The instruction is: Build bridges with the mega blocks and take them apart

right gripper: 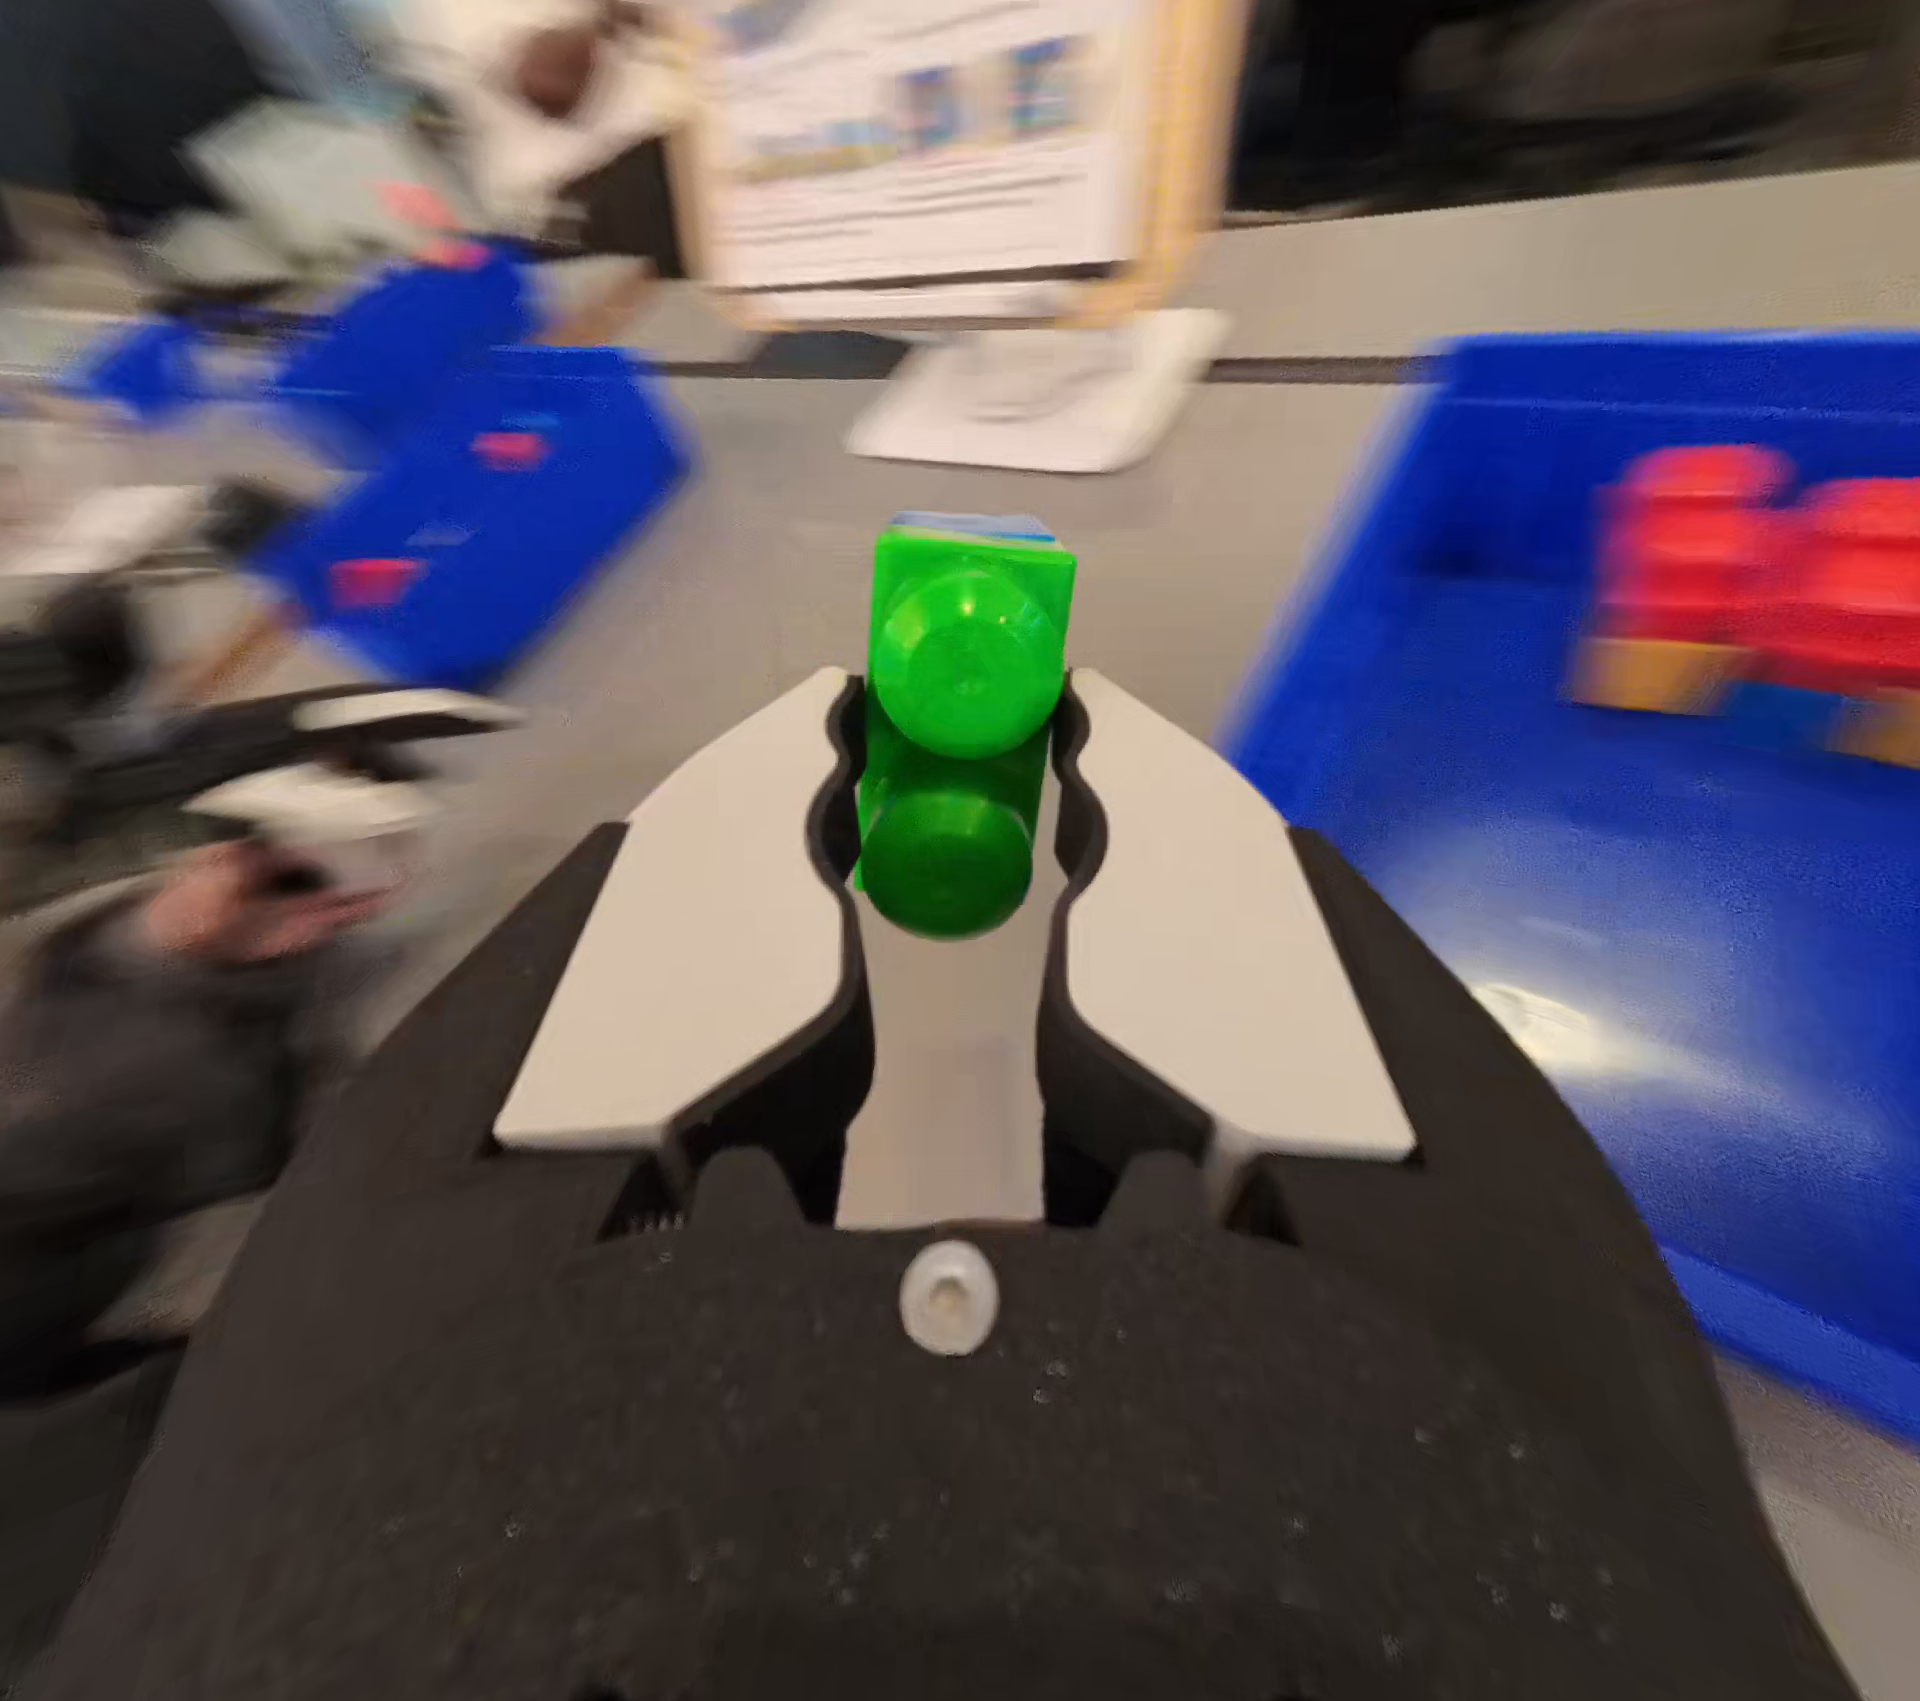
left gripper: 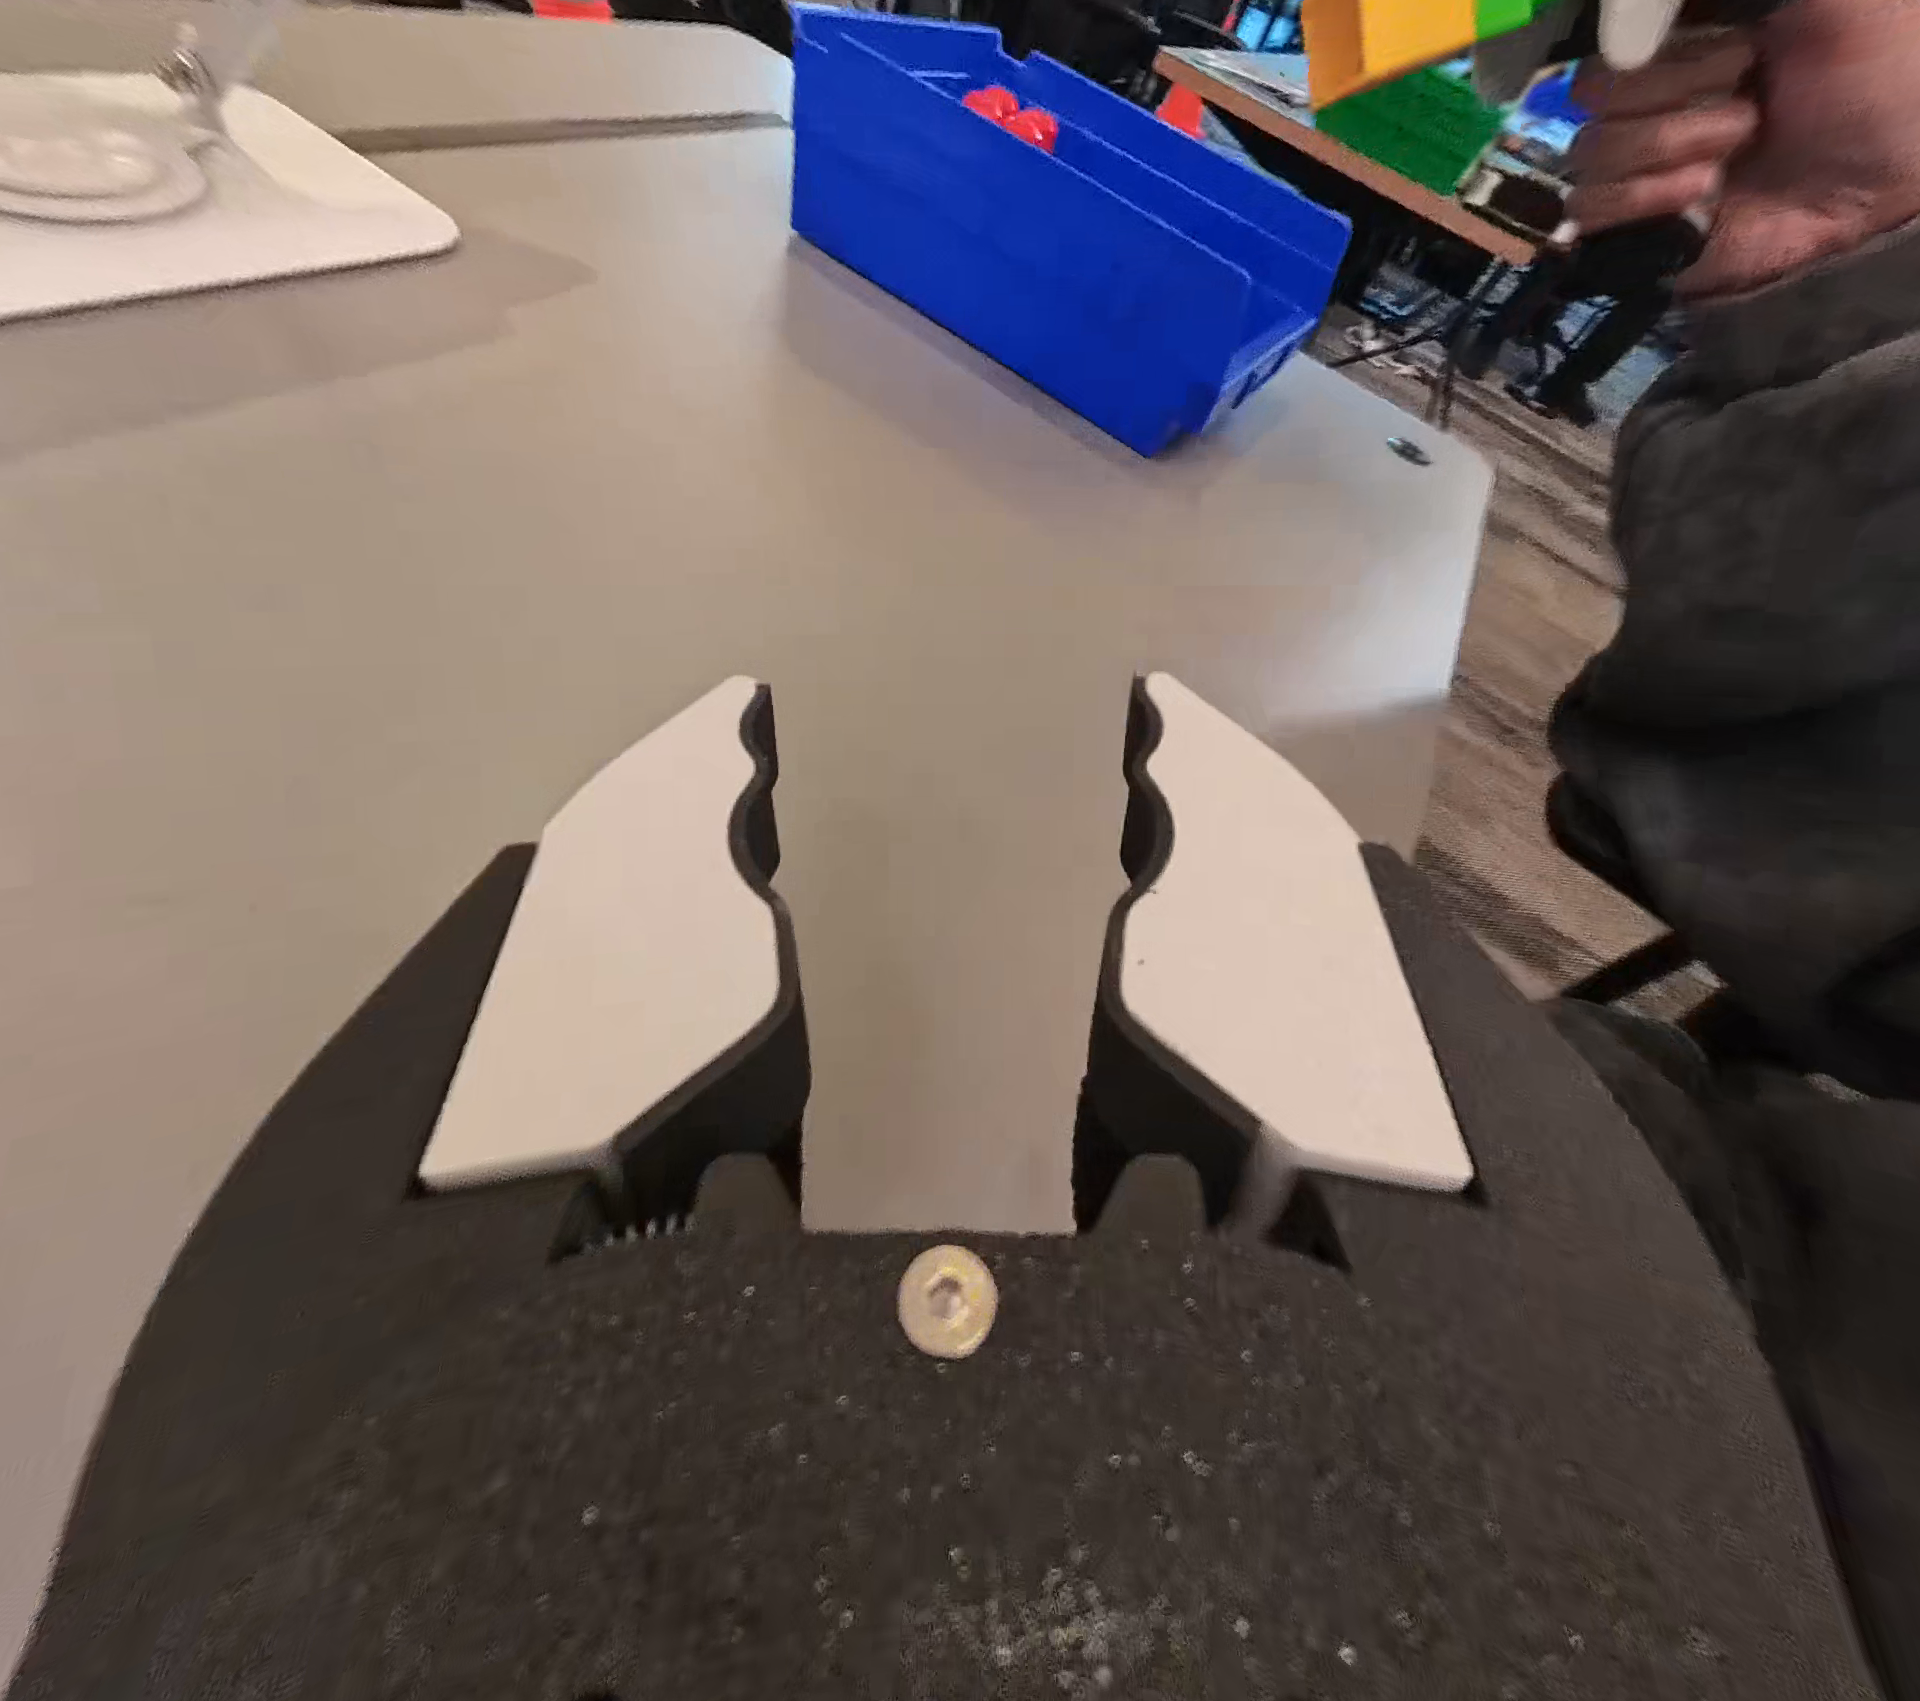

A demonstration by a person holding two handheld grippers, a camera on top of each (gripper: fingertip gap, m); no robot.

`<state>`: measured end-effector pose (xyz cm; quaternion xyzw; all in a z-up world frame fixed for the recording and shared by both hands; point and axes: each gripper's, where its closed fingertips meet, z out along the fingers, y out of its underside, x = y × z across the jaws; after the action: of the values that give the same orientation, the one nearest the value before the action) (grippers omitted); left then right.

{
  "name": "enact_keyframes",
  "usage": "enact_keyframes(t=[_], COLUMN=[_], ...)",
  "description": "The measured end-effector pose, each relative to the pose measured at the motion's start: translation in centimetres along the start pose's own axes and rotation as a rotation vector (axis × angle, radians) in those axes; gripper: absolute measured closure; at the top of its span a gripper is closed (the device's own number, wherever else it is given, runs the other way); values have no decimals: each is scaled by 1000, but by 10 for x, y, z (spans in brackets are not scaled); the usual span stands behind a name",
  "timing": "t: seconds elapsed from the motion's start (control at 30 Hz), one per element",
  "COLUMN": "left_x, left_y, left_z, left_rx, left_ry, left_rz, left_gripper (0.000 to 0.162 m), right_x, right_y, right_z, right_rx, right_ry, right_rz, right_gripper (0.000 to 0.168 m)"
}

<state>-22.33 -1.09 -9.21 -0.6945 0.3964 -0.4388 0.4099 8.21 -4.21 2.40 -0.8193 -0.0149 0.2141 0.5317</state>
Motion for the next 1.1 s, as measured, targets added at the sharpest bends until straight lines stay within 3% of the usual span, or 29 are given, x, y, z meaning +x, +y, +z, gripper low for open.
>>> enact_keyframes(t=[0.1, 0.23, 0.4, 0.63, 0.83, 1.1], left_x=[-1, 5, 11, 8, 0, 1], left_y=[0, 6, 15, 20, 22, 25], left_z=[2, 11, 23, 27, 23, 23], left_rx=[-5, -43, -89, -111, -115, -123], left_ry=[-73, -94, -114, -140, -149, -143], left_rz=[66, 139, 238, 286, 270, 272], left_gripper=[102, 106, 108, 111, 111, 111], right_x=[90, 155, 159, 199, 235, 241], right_y=[-2, 14, 18, 29, 36, 40], right_z=[-9, 18, 89, 164, 174, 171], right_rx=[-153, -374, -523, -724, -821, -834], right_ry=[345, 473, 418, 595, 751, 716], right_rz=[-44, -8, -15, -11, 9, 30], right_gripper=[134, 134, 133, 134, 134, 133])
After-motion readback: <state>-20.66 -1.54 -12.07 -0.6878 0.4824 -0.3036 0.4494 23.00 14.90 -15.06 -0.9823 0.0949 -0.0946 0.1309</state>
